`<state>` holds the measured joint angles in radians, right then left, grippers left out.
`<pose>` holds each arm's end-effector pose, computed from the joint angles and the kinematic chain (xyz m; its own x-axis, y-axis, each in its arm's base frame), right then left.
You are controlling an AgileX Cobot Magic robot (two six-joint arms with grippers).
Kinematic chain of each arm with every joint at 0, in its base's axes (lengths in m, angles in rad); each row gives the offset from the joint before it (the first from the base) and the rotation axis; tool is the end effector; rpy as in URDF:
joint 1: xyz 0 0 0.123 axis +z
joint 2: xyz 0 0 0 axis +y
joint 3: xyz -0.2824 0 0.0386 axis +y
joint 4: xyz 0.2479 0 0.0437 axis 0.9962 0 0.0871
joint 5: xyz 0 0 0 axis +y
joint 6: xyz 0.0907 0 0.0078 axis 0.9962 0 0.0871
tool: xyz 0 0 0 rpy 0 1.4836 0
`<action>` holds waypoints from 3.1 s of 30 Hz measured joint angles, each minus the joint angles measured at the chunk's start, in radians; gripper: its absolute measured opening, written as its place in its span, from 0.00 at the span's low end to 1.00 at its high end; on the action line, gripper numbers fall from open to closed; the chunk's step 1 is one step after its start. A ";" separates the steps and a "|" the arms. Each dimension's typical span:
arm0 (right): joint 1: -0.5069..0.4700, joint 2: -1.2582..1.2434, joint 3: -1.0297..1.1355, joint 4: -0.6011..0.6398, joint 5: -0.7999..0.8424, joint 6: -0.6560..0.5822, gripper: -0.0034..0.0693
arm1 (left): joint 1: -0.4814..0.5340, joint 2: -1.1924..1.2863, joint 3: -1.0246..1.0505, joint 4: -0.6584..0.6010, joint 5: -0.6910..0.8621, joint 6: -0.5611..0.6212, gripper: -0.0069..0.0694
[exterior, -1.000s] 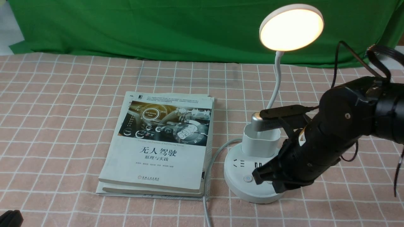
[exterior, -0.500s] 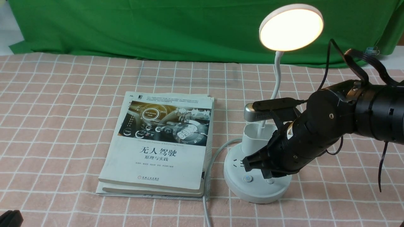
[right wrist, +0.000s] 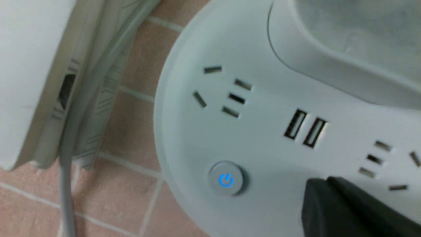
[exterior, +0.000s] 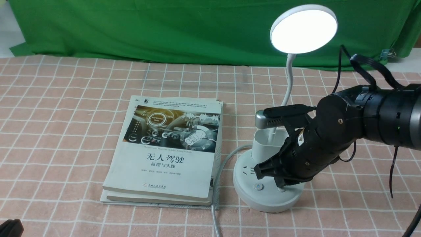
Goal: Turn off the table lamp on the pink coffee tablecloth by hand.
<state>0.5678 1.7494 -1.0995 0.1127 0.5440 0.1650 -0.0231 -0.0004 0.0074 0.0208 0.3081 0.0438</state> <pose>0.2945 0.1942 0.1976 -0.8718 -0.2499 -0.4214 -0.3453 0.9236 0.1666 0.0544 -0.0007 0.1828 -0.2243 0.0688 -0.9721 0.0313 0.9975 0.0634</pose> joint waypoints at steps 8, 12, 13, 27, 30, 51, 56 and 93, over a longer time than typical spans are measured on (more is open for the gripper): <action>-0.001 -0.038 0.000 -0.004 0.019 0.000 0.11 | 0.000 0.000 0.000 0.000 0.000 0.000 0.10; -0.001 0.014 0.000 -0.004 0.019 0.000 0.11 | 0.000 0.000 0.000 0.000 0.000 0.000 0.10; -0.001 0.029 0.000 -0.006 0.020 0.000 0.11 | 0.000 0.000 0.000 0.000 0.000 0.000 0.10; -0.001 -0.038 -0.001 -0.009 0.016 -0.003 0.11 | 0.000 0.000 0.000 0.001 0.000 0.000 0.10; -0.001 -0.046 -0.001 -0.009 0.017 -0.003 0.11 | 0.000 0.000 0.000 0.001 0.000 0.000 0.10; -0.001 -0.082 0.045 -0.009 0.050 -0.022 0.11 | 0.000 0.000 0.000 0.001 0.000 0.000 0.10; -0.001 -0.283 0.194 -0.009 0.049 -0.023 0.11 | 0.000 0.000 0.000 0.001 0.000 0.000 0.10; -0.434 -1.543 0.973 -0.209 -0.226 -0.080 0.09 | 0.000 0.000 0.000 0.001 0.000 0.000 0.10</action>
<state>0.1338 0.2062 -0.1267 -0.0961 0.3176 0.0851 -0.0231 -0.0004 0.0074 0.0220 0.3081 0.0438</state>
